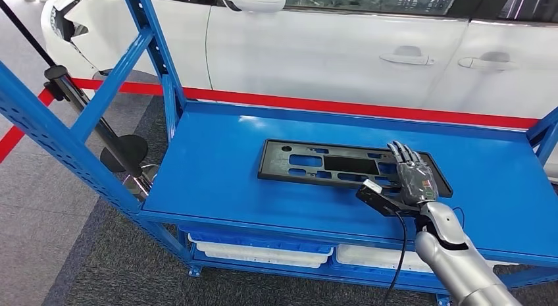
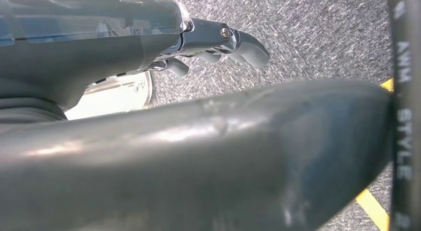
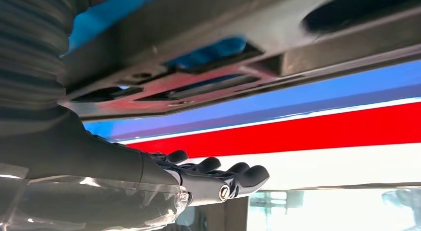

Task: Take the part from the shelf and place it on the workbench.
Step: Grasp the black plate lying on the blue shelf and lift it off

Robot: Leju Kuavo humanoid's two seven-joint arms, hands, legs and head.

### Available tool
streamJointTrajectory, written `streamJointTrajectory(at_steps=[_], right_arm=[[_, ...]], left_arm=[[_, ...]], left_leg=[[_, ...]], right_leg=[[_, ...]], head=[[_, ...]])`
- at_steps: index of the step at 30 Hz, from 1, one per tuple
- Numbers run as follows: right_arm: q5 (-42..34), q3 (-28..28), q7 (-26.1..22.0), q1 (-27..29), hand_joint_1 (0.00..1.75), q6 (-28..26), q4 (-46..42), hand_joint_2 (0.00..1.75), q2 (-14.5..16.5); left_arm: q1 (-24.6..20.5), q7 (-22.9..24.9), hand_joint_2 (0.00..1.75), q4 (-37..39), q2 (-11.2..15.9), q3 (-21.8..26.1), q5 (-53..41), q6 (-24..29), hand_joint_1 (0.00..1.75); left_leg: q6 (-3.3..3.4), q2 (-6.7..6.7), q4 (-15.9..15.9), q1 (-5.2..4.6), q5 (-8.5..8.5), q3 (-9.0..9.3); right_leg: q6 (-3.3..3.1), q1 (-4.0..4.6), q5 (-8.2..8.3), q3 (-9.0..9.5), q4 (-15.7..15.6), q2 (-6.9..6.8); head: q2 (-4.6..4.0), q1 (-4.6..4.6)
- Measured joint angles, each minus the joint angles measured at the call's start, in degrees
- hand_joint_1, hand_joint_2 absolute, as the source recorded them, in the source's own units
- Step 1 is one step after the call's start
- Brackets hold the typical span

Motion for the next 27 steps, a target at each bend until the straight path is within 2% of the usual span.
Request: streamJointTrajectory(at_steps=[9, 10, 13, 14, 27], right_arm=[[-0.21, 0.14, -0.96, -2.98, 0.03, -0.95, 5.14, 1.75, 0.55], [-0.27, 0.15, -0.93, -3.13, 0.28, -1.28, 5.63, 1.75, 0.58], [-0.68, 0.15, -0.84, -3.28, 1.37, -1.96, 6.91, 1.75, 0.57], [-0.85, 0.15, -0.83, -3.24, 1.5, -2.08, 7.28, 1.75, 0.55], [-0.91, 0.15, -0.57, -2.18, 1.43, -2.93, 8.35, 1.75, -0.21]], left_arm=[[0.01, -0.07, 0.0, 0.0, 0.47, 0.0, 0.65, -0.45, 0.0], [0.02, -0.07, 0.0, 0.0, 0.5, 0.0, 0.76, -0.6, 0.0], [0.05, -0.06, 0.0, 0.0, 0.61, 0.01, 1.08, -0.9, 0.0], [0.06, -0.04, 0.0, 0.0, 0.64, 0.01, 1.12, -0.93, 0.0], [0.09, -0.07, 0.0, 0.0, 0.85, -0.01, 1.07, -0.93, 0.0]], left_leg=[[-0.01, 0.0, 0.01, 0.0, 0.01, 0.05], [-0.01, 0.0, 0.01, 0.0, 0.01, 0.05], [-0.01, 0.0, 0.01, 0.0, 0.01, 0.07], [-0.01, 0.0, 0.01, 0.0, 0.01, 0.07], [0.0, -0.01, 0.01, 0.0, 0.01, 0.13]], right_leg=[[0.0, 0.0, 0.02, 0.03, 0.0, 0.0], [0.0, 0.0, 0.02, 0.03, 0.0, 0.0], [0.0, 0.0, 0.01, 0.04, 0.0, 0.0], [0.0, 0.0, 0.01, 0.04, 0.0, 0.0], [0.0, 0.0, 0.01, 0.12, -0.02, -0.01]], head=[[0.0, 0.0], [0.0, 0.0], [0.0, 0.0], [0.0, 0.0], [0.0, 0.0]])
